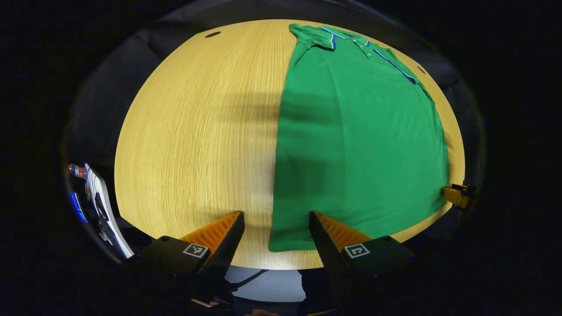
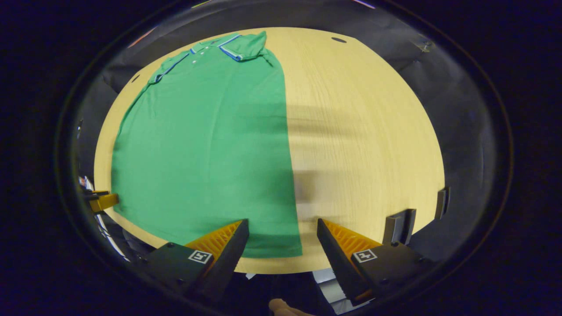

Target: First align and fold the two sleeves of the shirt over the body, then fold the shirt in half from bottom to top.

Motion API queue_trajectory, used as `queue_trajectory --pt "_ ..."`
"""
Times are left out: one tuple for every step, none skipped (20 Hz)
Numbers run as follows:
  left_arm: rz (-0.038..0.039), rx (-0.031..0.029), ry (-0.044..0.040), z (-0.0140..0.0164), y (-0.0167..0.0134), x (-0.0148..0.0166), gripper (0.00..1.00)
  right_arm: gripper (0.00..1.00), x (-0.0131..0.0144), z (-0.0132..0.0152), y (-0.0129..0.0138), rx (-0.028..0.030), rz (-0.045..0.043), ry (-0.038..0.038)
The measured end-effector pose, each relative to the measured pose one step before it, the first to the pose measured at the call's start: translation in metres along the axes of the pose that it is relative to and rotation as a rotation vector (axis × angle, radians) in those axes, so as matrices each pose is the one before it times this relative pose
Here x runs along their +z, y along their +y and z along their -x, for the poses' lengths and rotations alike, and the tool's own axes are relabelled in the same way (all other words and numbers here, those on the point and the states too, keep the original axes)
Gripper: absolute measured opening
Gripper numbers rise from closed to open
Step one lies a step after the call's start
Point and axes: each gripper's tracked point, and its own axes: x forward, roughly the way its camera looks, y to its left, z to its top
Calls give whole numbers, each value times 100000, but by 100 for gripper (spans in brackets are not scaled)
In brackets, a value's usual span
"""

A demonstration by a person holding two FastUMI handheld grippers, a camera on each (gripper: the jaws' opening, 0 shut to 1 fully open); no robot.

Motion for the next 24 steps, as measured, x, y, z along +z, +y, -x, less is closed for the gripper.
queue_trajectory --pt "683 -993 1687 -54 -81 -59 96 100 117 -25 101 281 -294 193" --pt "642 -1296 1845 -133 -66 -208 96 100 -46 -15 7 218 178 81" --pt "655 -483 1126 36 36 184 97 100 -86 -47 65 197 171 603" --pt "-527 23 1245 43 -80 -101 97 100 49 13 253 947 -111 239" --pt "-882 42 601 -3 7 10 97 99 -64 -118 176 368 51 533" --pt "327 51 -88 9 29 34 97 98 70 -20 204 201 153 358" --pt "283 -162 -195 -9 21 135 97 98 129 57 175 37 448 477" --pt "-372 -94 193 -51 -61 -90 97 98 93 -5 72 -182 599 779" --pt "239 163 -425 16 -53 3 97 98 78 -41 62 -26 -174 1051" --pt "606 96 -790 19 87 34 97 98 -8 -17 -12 8 -309 1302" --pt "172 131 -599 -31 -92 65 97 98 -12 -49 -31 -37 152 1631" --pt "-782 36 468 -74 -37 -25 97 98 19 0 -15 -82 362 1337" --pt "60 3 938 72 105 -127 97 98 19 15 -177 -119 354 1206" --pt "352 -70 685 -58 87 11 97 98 97 30 -230 53 -95 876" --pt "522 -91 791 90 30 -7 96 97 1 -21 -228 158 -644 872" --pt "-126 -156 582 -2 -8 -19 96 96 -50 -94 -233 -73 256 590" --pt "-171 -179 792 -105 -91 -62 94 93 -4 13 -152 -40 -97 546" --pt "44 -205 751 84 -192 37 91 93 14 -4 -105 -28 -68 398" --pt "-567 -237 477 -111 -266 68 82 84 8 -50 -60 -181 -339 144" --pt "-1345 -207 431 48 -208 9 78 82 32 23 98 -189 391 600" --pt "-1513 -380 466 55 -251 -21 70 77 34 -113 165 177 1066 443" --pt "-747 -362 478 -72 -62 160 66 68 -73 93 184 -45 733 766" --pt "121 -379 424 87 -71 193 63 58 8 68 302 32 999 598" --pt "291 -629 13 -42 -62 59 51 52 37 34 218 33 886 483"
